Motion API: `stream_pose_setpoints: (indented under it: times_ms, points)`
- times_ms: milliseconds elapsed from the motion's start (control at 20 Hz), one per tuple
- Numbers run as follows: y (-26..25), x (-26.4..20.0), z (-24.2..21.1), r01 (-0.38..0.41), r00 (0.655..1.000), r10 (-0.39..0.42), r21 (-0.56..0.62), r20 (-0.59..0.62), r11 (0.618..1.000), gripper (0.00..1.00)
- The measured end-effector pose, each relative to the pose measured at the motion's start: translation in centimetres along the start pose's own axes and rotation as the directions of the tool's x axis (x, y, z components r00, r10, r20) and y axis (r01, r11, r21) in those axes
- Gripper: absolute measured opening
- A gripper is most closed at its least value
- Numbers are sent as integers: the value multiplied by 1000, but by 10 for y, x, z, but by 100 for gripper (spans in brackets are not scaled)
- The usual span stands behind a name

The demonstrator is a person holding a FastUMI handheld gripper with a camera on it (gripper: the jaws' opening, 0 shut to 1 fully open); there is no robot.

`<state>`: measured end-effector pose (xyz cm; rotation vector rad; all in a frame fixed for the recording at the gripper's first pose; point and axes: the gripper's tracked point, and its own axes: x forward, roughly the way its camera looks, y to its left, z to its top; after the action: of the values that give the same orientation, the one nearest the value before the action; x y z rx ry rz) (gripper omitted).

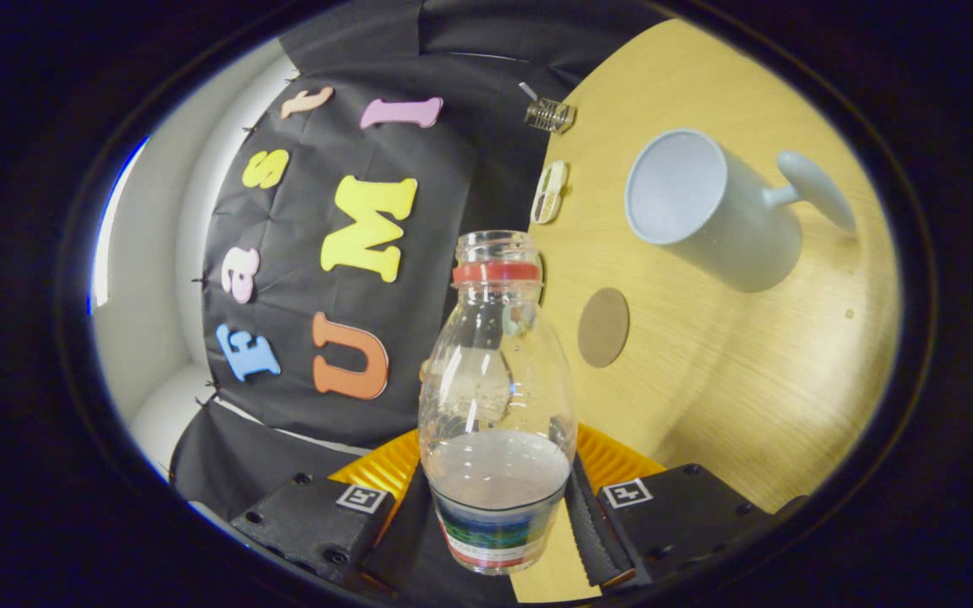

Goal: Take the bottle from table, then pour the juice into the cup, finally place the bottle on the coaster

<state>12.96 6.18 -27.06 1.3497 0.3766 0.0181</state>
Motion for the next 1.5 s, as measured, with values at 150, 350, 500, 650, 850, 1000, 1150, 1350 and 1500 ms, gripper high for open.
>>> stream_pose_setpoints:
  times_ms: [150, 350, 500, 650, 850, 1000, 1150, 1350, 1500]
  points:
    - [0, -6, 5, -3, 1000, 3, 60, 1, 998, 78]
    - [-1, -5, 10, -13, 1000, 13, 160, -1, 987, 78]
    - [5, -4, 20, -29, 1000, 29, 209, 3, 977, 78]
    - [8, -4, 26, -43, 999, 43, 270, 7, 962, 78]
    - [11, -8, 32, -67, 998, 66, 353, 15, 933, 78]
    - [12, -8, 34, -79, 997, 77, 383, 22, 920, 78]
    - [13, -11, 35, -90, 996, 87, 381, 24, 920, 78]
    - [14, -11, 34, -98, 995, 95, 386, 27, 917, 78]
    - [14, -9, 33, -99, 995, 97, 388, 25, 916, 78]
